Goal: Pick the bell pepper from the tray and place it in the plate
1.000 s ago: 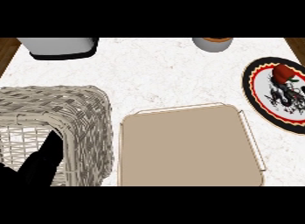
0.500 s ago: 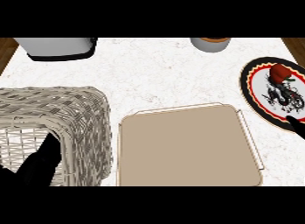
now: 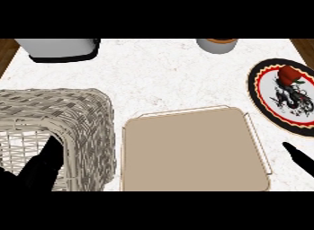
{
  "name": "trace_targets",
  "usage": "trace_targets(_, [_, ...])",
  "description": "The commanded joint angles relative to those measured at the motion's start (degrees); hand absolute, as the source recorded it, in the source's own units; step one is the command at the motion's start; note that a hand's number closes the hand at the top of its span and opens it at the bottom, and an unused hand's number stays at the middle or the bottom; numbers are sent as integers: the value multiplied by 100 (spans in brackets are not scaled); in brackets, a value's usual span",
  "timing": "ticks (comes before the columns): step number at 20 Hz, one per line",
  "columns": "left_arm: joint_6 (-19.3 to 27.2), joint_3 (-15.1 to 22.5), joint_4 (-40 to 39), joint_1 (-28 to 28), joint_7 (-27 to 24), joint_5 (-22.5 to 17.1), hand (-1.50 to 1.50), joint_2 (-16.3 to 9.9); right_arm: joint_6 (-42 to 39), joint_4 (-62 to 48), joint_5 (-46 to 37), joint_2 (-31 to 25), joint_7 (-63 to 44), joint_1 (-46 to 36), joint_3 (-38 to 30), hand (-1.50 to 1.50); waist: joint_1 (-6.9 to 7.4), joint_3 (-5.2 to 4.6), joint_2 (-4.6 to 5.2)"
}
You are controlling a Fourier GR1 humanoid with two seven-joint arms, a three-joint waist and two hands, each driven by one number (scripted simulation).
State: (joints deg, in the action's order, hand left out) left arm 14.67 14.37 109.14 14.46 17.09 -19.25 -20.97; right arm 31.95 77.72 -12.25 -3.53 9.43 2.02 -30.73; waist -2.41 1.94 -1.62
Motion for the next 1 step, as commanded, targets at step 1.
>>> trace_targets(1, [45,211,-1144,-458,-193,338,0,287,292,568,-111,335,-160,468,441,-150,-32,-213,175])
